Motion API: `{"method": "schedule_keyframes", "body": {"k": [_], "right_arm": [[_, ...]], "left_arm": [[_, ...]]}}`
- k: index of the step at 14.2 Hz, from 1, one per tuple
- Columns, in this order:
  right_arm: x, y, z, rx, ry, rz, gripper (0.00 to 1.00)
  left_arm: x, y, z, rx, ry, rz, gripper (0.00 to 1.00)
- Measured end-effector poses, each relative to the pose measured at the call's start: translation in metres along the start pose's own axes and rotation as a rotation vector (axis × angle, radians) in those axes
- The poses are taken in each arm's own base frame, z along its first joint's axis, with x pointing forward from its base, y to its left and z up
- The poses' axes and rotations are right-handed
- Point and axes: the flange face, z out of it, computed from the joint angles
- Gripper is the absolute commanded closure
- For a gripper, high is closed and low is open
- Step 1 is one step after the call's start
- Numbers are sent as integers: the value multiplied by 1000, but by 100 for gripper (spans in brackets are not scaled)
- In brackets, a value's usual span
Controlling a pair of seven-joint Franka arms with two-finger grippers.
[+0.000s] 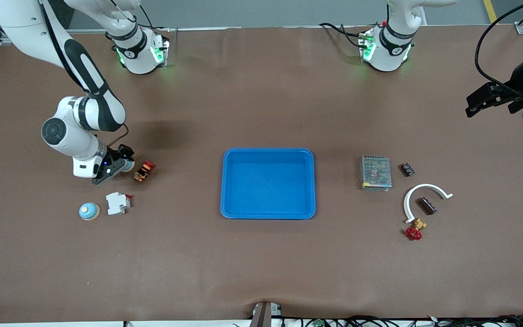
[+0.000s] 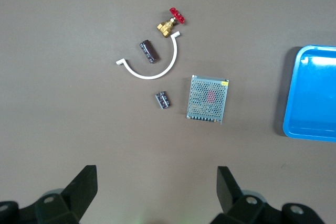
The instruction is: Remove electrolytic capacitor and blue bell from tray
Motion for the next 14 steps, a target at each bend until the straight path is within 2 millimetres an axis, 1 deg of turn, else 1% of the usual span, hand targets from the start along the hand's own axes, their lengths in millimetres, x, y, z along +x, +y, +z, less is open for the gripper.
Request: {"method": "schedule_keyframes", "body": {"k": [2, 5, 7, 10, 13, 14], "right_arm": [[32, -20, -31, 31, -42, 63, 0], [82, -53, -95, 54, -111, 157, 0], [104, -67, -137, 35, -153, 203, 0], [118, -68, -202, 28, -205, 271, 0], [121, -61, -271, 15, -212, 312, 0], [119, -58, -289, 9, -208, 323, 0]], "left_arm": [[0, 0, 0, 0, 0, 0, 0], [0, 0, 0, 0, 1, 0, 0], [0, 0, -1, 0, 1, 0, 0], [-1, 0, -1, 0, 0, 0, 0], [-1, 0, -1, 0, 0, 0, 0], [-1, 0, -1, 0, 0, 0, 0]]}}
